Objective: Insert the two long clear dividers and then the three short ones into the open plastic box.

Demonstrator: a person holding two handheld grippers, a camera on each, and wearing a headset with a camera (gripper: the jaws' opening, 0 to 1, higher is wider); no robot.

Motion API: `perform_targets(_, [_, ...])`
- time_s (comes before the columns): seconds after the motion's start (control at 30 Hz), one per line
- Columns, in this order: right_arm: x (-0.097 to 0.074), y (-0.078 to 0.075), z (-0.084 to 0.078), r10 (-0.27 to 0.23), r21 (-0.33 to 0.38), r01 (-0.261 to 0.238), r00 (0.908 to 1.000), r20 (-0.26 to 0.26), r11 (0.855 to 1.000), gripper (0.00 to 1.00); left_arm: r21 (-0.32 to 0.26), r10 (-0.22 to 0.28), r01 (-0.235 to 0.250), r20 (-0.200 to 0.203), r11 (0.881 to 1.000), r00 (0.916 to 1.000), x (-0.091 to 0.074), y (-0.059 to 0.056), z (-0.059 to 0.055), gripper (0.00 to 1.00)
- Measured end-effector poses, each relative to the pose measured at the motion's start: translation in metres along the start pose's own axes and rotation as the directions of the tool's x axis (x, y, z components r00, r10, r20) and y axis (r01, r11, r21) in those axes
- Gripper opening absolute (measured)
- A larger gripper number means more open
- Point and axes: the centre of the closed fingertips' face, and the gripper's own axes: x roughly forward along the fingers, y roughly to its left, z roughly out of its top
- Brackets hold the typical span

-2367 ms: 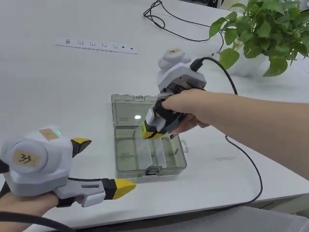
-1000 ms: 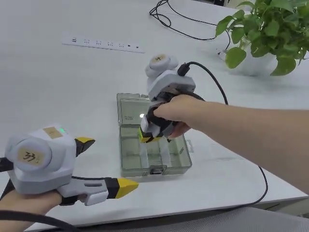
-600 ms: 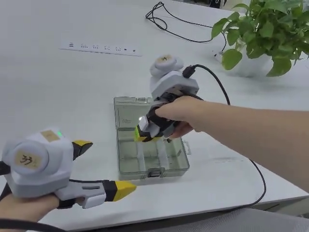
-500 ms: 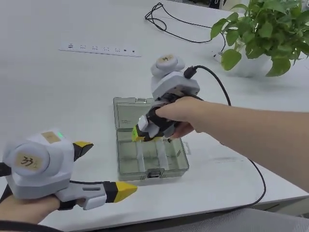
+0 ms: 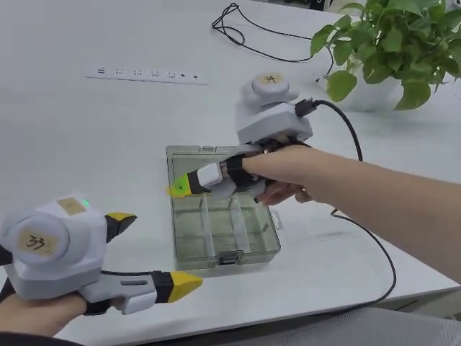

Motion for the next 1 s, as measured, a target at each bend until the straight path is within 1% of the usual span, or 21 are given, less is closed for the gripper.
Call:
perform_targets(0.03, [0.000,0.003,0.005,0.016,-0.028,-0.015,0.9993,0.033,0.999,0.71,0.000,0.000,0.000,0.001,1.000,1.0000,0.000,0.000,0.000,0.92])
perform_targets(0.07, [-0.003,0.005,0.006,0.010,-0.039,-0.008,0.9987,0.049,0.999,0.73,-0.001,0.001,-0.001,0.002,1.000,1.0000,0.000,0.000,0.001,0.92])
perform_targets(0.1, [-0.004,0.008,0.006,0.016,-0.045,-0.013,0.9979,0.063,0.999,0.77,-0.003,0.000,0.000,0.002,1.000,1.0000,0.000,0.000,0.001,0.92])
perform_targets(0.13, [-0.006,0.011,0.009,0.019,-0.062,-0.013,0.9949,0.099,0.998,0.82,-0.003,0.000,0.000,0.003,1.000,1.0000,0.000,0.001,0.002,0.92])
perform_targets(0.17, [-0.007,0.013,0.007,0.021,-0.064,-0.015,0.9950,0.098,0.998,0.86,-0.003,0.001,-0.001,0.003,1.000,1.0000,0.000,0.001,0.003,0.92])
perform_targets(0.2, [-0.008,0.014,0.008,0.029,-0.079,-0.019,0.9929,0.116,0.997,0.91,-0.004,0.003,-0.003,0.004,1.000,1.0000,-0.001,0.002,0.003,0.92])
perform_targets(0.23, [-0.008,0.013,0.006,0.022,-0.081,-0.013,0.9930,0.116,0.997,0.93,-0.006,0.003,-0.003,0.004,1.000,1.0000,-0.001,0.002,0.003,0.92])
perform_targets(0.33, [-0.008,0.010,0.008,0.024,-0.093,-0.011,0.9901,0.138,0.996,1.00,-0.007,0.005,-0.005,0.004,1.000,1.0000,-0.001,0.003,0.004,0.92])
perform_targets(0.37, [-0.008,0.010,0.010,0.034,-0.099,-0.018,0.9867,0.159,0.995,1.00,-0.007,0.006,-0.006,0.004,1.000,1.0000,-0.001,0.004,0.004,0.92])
perform_targets(0.43, [-0.007,0.008,0.011,0.035,-0.096,-0.019,0.9852,0.168,0.995,1.00,-0.008,0.007,-0.007,0.004,1.000,1.0000,-0.001,0.004,0.004,0.92])
perform_targets(0.47, [-0.009,0.006,0.012,0.034,-0.097,-0.016,0.9825,0.183,0.995,1.00,-0.008,0.009,-0.009,0.005,1.000,0.9999,-0.002,0.004,0.005,0.92])
perform_targets(0.5, [-0.009,0.006,0.012,0.032,-0.095,-0.016,0.9834,0.179,0.995,1.00,-0.010,0.009,-0.009,0.005,1.000,0.9999,-0.002,0.004,0.005,0.92])
perform_targets(0.53, [-0.011,0.006,0.011,0.040,-0.096,-0.022,0.9816,0.187,0.995,1.00,-0.010,0.011,-0.011,0.005,1.000,0.9999,-0.003,0.005,0.006,0.92])
perform_targets(0.6, [-0.012,0.005,0.011,0.041,-0.093,-0.023,0.9800,0.195,0.995,1.00,-0.009,0.013,-0.013,0.003,1.000,0.9999,-0.003,0.005,0.006,0.92])
perform_targets(0.63, [-0.013,0.004,0.013,0.040,-0.095,-0.020,0.9775,0.207,0.995,1.00,-0.007,0.014,-0.014,0.003,1.000,0.9999,-0.003,0.005,0.007,0.92])
perform_targets(0.73, [-0.019,0.004,0.014,0.046,-0.106,-0.022,0.9712,0.233,0.994,1.00,-0.002,0.018,-0.018,0.000,1.000,0.9998,-0.004,0.004,0.008,0.92])
perform_targets(0.8, [-0.024,0.005,0.015,0.054,-0.119,-0.024,0.9652,0.256,0.993,1.00,-0.001,0.021,-0.021,0.000,1.000,0.9998,-0.004,0.004,0.009,0.92])
perform_targets(0.83, [-0.025,0.002,0.014,0.052,-0.122,-0.021,0.9655,0.255,0.992,1.00,-0.002,0.023,-0.023,0.001,1.000,0.9997,-0.004,0.004,0.010,0.92])
perform_targets(0.87, [-0.027,0.002,0.015,0.063,-0.141,-0.025,0.9608,0.270,0.990,1.00,-0.004,0.024,-0.024,0.001,1.000,0.9997,-0.004,0.004,0.011,0.92])
perform_targets(0.9, [-0.032,0.000,0.015,0.055,-0.141,-0.016,0.9592,0.277,0.990,1.00,-0.005,0.026,-0.026,0.004,1.000,0.9996,-0.004,0.004,0.012,0.92])
perform_targets(1.0, [-0.040,-0.003,0.016,0.057,-0.161,-0.009,0.9542,0.294,0.987,1.00,-0.006,0.030,-0.030,0.004,1.000,0.9995,-0.004,0.003,0.013,0.92])
